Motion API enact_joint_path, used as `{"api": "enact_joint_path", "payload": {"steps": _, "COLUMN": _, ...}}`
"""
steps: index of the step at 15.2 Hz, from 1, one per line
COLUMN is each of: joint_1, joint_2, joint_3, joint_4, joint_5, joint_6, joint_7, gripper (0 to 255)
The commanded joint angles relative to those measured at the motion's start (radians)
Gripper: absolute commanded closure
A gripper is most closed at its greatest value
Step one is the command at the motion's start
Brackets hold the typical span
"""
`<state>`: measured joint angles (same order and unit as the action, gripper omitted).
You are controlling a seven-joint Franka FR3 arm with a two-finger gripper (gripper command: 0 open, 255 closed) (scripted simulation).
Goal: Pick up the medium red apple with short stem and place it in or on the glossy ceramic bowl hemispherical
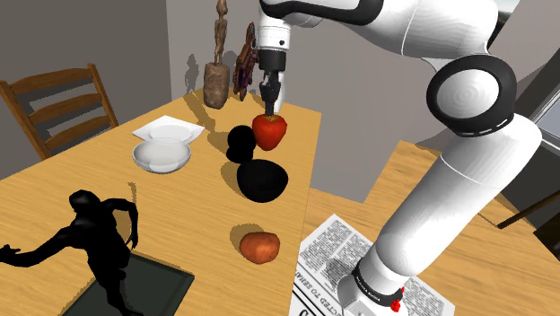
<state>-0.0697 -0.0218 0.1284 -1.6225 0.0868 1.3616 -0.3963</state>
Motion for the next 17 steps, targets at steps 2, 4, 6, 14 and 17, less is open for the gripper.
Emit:
{"api": "enact_joint_path", "payload": {"steps": 2, "joint_1": 0.0, "joint_2": -0.006, "joint_3": 0.0, "joint_4": -0.047, "joint_5": 0.0, "joint_6": 0.042, "joint_7": -0.005, "gripper": 255}}
{"api": "enact_joint_path", "payload": {"steps": 4, "joint_1": 0.0, "joint_2": -0.01, "joint_3": 0.0, "joint_4": -0.079, "joint_5": 0.0, "joint_6": 0.069, "joint_7": -0.007, "gripper": 255}}
{"api": "enact_joint_path", "payload": {"steps": 6, "joint_1": 0.0, "joint_2": -0.014, "joint_3": 0.0, "joint_4": -0.11, "joint_5": 0.0, "joint_6": 0.097, "joint_7": -0.009, "gripper": 255}}
{"api": "enact_joint_path", "payload": {"steps": 14, "joint_1": 0.0, "joint_2": -0.018, "joint_3": 0.001, "joint_4": -0.223, "joint_5": 0.001, "joint_6": 0.205, "joint_7": -0.017, "gripper": 255}}
{"api": "enact_joint_path", "payload": {"steps": 17, "joint_1": 0.001, "joint_2": -0.016, "joint_3": 0.001, "joint_4": -0.26, "joint_5": 0.001, "joint_6": 0.245, "joint_7": -0.02, "gripper": 255}}
